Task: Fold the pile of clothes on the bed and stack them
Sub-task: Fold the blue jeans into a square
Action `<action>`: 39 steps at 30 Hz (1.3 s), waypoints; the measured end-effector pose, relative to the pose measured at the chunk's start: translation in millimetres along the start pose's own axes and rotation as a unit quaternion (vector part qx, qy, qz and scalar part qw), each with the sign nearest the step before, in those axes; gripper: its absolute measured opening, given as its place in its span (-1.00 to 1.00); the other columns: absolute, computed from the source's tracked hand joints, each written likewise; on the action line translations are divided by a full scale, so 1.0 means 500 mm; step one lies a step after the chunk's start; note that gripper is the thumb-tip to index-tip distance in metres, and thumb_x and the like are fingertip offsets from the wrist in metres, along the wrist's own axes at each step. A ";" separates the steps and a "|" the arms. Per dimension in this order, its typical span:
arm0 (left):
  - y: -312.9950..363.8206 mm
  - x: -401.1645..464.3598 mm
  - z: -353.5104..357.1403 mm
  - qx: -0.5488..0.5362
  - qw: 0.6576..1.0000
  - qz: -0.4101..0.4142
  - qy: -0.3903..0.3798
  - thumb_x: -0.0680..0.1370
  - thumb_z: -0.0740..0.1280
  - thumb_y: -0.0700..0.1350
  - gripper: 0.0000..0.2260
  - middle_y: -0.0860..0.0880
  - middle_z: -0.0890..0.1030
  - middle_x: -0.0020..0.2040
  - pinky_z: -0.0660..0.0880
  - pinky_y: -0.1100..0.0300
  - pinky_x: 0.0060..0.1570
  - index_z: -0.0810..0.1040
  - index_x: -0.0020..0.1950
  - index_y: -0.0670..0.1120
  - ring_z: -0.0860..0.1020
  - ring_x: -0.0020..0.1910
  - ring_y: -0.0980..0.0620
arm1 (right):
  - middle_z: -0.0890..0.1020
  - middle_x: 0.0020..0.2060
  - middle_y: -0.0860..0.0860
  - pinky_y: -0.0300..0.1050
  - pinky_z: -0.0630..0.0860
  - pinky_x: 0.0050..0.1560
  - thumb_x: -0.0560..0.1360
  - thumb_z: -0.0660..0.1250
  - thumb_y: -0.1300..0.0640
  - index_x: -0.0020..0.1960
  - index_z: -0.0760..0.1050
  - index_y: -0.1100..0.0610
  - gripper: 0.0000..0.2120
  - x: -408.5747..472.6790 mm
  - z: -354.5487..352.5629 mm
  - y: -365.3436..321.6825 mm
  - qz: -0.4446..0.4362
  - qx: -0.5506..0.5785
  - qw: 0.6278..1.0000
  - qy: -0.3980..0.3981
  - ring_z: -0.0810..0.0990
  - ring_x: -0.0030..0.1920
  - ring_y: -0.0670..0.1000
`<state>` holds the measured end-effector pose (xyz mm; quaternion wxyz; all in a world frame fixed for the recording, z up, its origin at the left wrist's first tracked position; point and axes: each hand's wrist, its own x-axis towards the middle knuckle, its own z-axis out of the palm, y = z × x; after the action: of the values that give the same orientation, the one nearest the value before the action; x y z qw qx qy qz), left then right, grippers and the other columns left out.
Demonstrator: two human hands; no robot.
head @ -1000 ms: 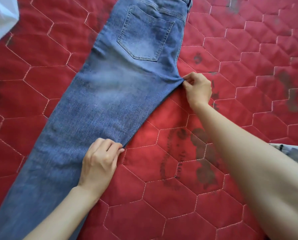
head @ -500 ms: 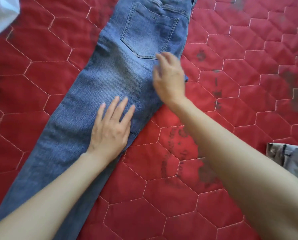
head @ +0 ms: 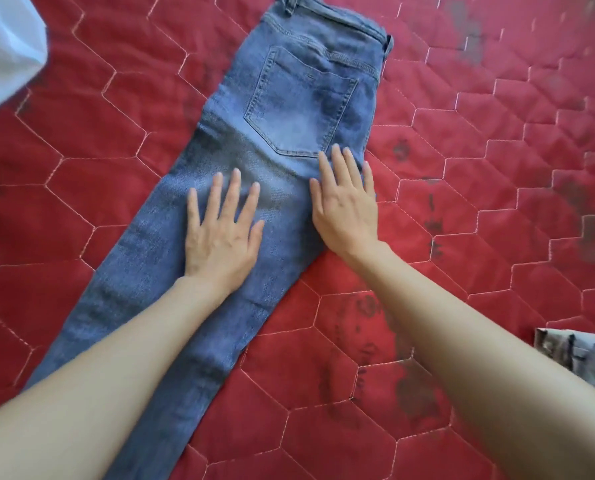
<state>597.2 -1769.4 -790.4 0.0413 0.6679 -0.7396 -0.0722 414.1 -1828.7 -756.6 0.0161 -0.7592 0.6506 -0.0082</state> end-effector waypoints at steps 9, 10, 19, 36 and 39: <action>-0.021 0.128 0.009 0.023 0.999 -0.034 0.019 0.59 -0.09 0.16 -0.44 -0.07 -0.02 0.60 -0.13 -0.38 0.40 0.00 0.58 0.05 -0.02 0.56 -0.15 | -0.05 0.58 -0.01 0.06 -0.14 0.53 0.61 -0.05 -0.25 0.58 -0.07 -0.07 -0.40 0.195 0.040 0.017 -0.157 -0.019 0.984 -0.083 -0.09 0.56 0.00; -0.020 0.128 0.006 0.022 0.999 -0.041 0.014 0.59 -0.10 0.17 -0.44 -0.08 -0.03 0.60 -0.12 -0.38 0.40 -0.01 0.58 0.06 -0.03 0.56 -0.15 | -0.04 0.58 0.02 0.01 -0.15 0.54 0.63 -0.06 -0.23 0.58 -0.07 -0.04 -0.41 0.211 0.039 0.041 -0.125 -0.021 0.989 -0.076 -0.09 0.57 0.02; -0.016 0.133 -0.006 0.033 0.998 -0.048 -0.017 0.57 -0.07 0.17 -0.43 -0.11 -0.01 0.59 -0.05 -0.35 0.41 0.09 0.58 0.04 -0.03 0.56 -0.14 | 0.06 0.57 0.01 0.22 -0.09 0.50 0.62 -0.14 -0.19 0.57 0.00 -0.05 -0.45 0.312 0.016 -0.067 -0.264 -0.044 0.962 -0.048 0.01 0.56 0.03; -0.019 0.137 0.001 0.028 0.998 -0.046 -0.019 0.57 -0.01 0.15 -0.42 -0.11 0.01 0.59 -0.03 -0.38 0.40 0.05 0.58 0.04 -0.01 0.56 -0.15 | -0.02 0.57 0.11 0.27 -0.16 0.49 0.63 -0.14 -0.16 0.58 0.01 -0.01 -0.45 0.326 0.021 -0.028 0.085 0.035 0.996 0.001 -0.07 0.57 0.09; -0.018 0.135 0.001 0.027 0.999 -0.044 -0.016 0.57 0.00 0.15 -0.42 -0.10 0.00 0.59 -0.05 -0.37 0.41 0.05 0.58 0.06 -0.02 0.56 -0.15 | 0.04 0.56 0.09 0.21 -0.12 0.51 0.64 -0.11 -0.14 0.57 0.03 0.00 -0.46 0.116 0.046 -0.055 0.056 0.024 0.998 -0.031 -0.02 0.56 0.08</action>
<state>598.8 -1837.2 -794.6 0.0079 0.6995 -0.7117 -0.0644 451.2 -1881.6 -778.9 0.0548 -0.7209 0.6909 0.0012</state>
